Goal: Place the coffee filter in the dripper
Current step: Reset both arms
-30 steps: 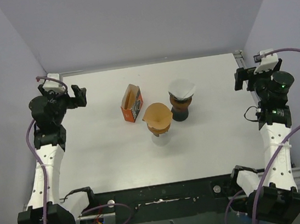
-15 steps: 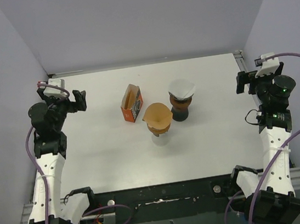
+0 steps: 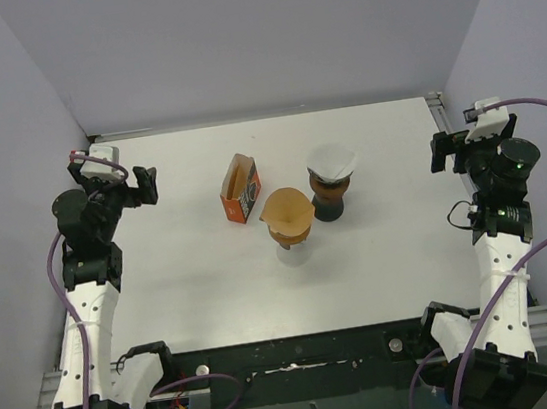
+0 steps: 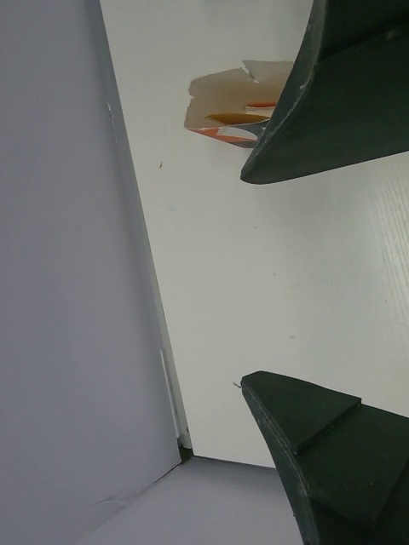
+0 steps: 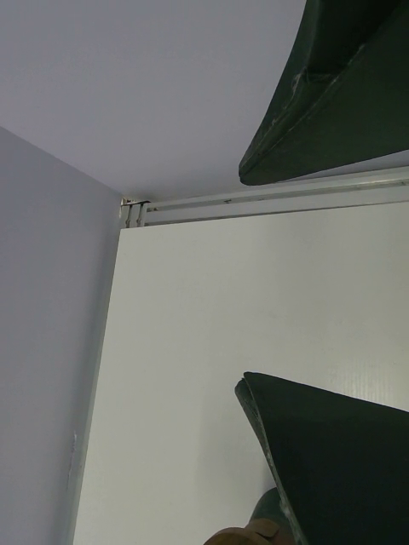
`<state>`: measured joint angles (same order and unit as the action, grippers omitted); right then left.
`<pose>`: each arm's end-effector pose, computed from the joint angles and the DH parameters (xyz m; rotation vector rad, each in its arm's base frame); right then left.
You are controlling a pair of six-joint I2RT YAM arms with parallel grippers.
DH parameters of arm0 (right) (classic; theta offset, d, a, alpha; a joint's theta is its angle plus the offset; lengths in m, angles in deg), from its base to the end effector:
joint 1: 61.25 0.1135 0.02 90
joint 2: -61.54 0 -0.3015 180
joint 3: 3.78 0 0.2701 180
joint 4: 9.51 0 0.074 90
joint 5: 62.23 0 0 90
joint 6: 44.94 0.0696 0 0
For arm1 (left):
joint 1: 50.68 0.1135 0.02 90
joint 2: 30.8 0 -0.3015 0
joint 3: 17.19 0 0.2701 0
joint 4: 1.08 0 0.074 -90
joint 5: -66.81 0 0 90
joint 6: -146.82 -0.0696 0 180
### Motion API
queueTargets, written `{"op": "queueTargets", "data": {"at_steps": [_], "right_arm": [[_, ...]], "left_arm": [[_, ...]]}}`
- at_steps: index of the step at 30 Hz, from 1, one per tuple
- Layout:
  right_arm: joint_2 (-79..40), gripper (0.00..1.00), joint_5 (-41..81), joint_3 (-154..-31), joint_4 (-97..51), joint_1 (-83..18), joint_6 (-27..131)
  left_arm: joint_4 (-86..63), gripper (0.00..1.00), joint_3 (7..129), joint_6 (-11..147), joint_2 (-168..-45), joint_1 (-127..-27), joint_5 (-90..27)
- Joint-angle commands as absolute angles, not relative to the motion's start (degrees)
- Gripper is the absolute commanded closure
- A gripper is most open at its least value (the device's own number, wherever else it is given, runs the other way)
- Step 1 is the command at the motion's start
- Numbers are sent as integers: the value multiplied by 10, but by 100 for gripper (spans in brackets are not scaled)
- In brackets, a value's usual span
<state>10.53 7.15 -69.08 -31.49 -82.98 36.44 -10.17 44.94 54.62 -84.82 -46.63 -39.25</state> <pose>0.2227 -0.0624 0.3959 -0.0734 1.6956 -0.0892 0.2519 -0.0015 0.3932 0.1928 1.5772 -0.1374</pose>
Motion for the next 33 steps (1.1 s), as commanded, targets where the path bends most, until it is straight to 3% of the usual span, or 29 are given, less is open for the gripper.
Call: {"op": "queueTargets", "data": {"at_steps": [1, 33], "right_arm": [[115, 2, 65, -691, -294, -833, 357], [113, 2, 65, -696, -302, -833, 355]], "left_arm": [[-76, 8, 454, 543, -839, -468, -394], [-73, 8, 448, 542, -842, -466, -398]]}}
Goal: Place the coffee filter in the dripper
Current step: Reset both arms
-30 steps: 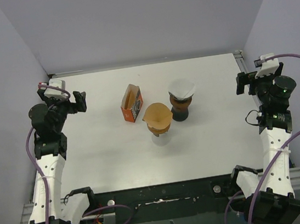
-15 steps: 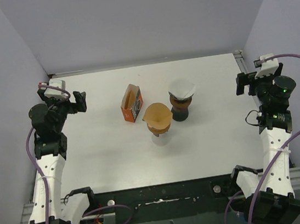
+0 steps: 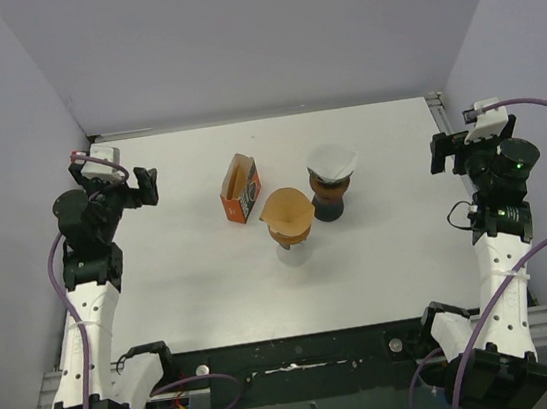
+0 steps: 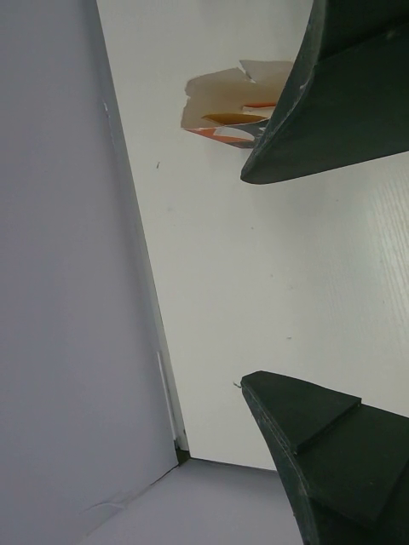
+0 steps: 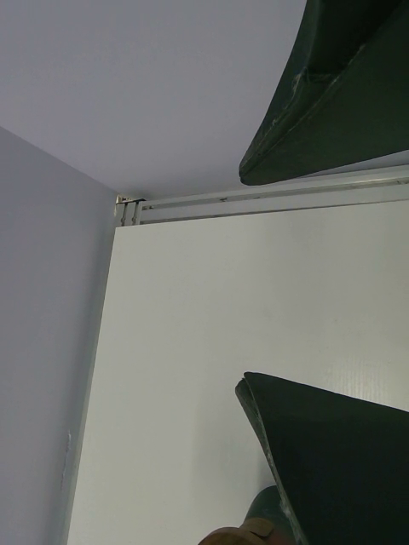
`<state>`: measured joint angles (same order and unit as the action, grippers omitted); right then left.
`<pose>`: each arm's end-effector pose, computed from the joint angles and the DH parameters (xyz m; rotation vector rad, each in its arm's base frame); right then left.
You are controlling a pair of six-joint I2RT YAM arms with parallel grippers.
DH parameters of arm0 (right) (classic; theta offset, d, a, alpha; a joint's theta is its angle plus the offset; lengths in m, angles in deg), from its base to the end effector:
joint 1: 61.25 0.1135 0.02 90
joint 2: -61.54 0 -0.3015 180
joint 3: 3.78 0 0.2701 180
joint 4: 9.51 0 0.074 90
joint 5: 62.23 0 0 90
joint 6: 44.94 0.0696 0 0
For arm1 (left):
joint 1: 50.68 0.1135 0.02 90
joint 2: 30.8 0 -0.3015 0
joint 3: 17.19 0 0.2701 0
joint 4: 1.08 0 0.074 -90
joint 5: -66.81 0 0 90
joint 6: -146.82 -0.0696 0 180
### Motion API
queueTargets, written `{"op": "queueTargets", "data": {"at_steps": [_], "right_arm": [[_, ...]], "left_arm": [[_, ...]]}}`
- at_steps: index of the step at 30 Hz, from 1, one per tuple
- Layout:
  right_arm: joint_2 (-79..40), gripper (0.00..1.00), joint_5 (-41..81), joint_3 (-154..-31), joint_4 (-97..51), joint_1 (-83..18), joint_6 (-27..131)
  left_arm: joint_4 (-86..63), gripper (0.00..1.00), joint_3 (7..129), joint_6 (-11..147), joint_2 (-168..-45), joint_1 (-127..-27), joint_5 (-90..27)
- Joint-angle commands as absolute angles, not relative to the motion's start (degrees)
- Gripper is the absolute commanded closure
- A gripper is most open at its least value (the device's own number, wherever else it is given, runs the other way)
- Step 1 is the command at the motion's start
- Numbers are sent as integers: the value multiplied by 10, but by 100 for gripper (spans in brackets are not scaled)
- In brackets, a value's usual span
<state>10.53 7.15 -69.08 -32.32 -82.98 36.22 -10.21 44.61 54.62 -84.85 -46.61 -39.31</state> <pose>0.2224 -0.0623 0.3939 -0.0734 1.7091 -0.0872 0.2522 -0.0014 0.3906 0.1927 1.5840 -0.1391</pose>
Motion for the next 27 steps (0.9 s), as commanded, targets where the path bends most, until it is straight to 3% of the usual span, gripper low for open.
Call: {"op": "queueTargets", "data": {"at_steps": [1, 27], "right_arm": [[113, 2, 64, -696, -302, -833, 355], [111, 2, 49, -692, -305, -833, 343]], "left_arm": [[-73, 8, 448, 542, -842, -465, -398], [-65, 9, 440, 545, -844, -462, -402]]}}
